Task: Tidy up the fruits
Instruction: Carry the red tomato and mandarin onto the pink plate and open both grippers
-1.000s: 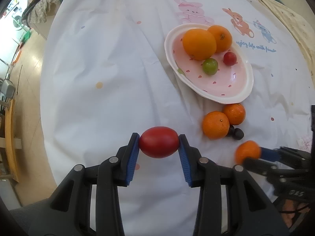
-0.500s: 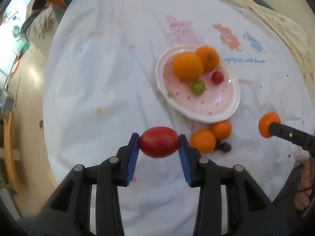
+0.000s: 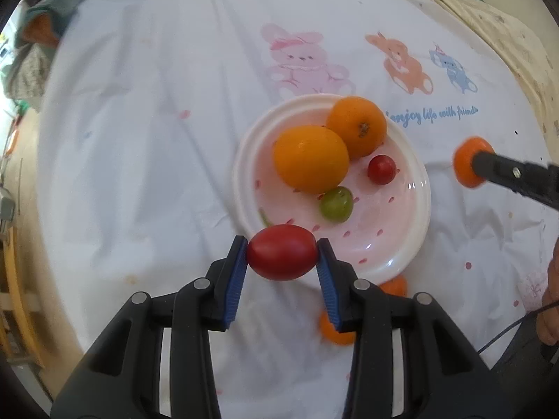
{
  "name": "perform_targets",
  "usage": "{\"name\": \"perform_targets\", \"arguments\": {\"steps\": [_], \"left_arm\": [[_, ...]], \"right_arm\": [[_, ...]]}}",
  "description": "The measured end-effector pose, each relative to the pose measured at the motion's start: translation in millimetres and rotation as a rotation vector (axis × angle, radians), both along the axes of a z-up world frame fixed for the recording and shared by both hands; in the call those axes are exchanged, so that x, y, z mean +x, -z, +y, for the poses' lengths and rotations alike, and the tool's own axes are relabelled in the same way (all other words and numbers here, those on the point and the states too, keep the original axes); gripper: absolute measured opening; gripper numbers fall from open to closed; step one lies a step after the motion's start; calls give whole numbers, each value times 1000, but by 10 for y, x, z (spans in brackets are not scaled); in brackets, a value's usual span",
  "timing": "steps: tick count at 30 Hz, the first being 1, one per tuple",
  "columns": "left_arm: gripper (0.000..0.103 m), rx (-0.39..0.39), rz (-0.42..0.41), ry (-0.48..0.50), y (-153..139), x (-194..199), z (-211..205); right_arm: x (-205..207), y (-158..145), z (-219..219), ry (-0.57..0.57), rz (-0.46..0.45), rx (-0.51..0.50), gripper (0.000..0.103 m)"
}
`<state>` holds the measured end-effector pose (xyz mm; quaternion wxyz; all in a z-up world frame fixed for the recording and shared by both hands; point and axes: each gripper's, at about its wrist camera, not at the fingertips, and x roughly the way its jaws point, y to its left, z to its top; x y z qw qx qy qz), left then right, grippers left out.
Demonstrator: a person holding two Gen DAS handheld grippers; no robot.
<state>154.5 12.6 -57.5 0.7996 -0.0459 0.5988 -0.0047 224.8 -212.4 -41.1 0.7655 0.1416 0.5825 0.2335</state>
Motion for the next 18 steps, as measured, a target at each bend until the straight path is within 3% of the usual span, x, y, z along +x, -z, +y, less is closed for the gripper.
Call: {"name": "perform_targets", "arguments": {"steps": [10, 18], "left_arm": [[36, -22, 23, 10, 242, 143, -16], [36, -32, 30, -4, 291, 163, 18]], "right_arm": [[415, 441, 224, -23, 58, -17, 44], [481, 552, 338, -34, 66, -31, 45]]}}
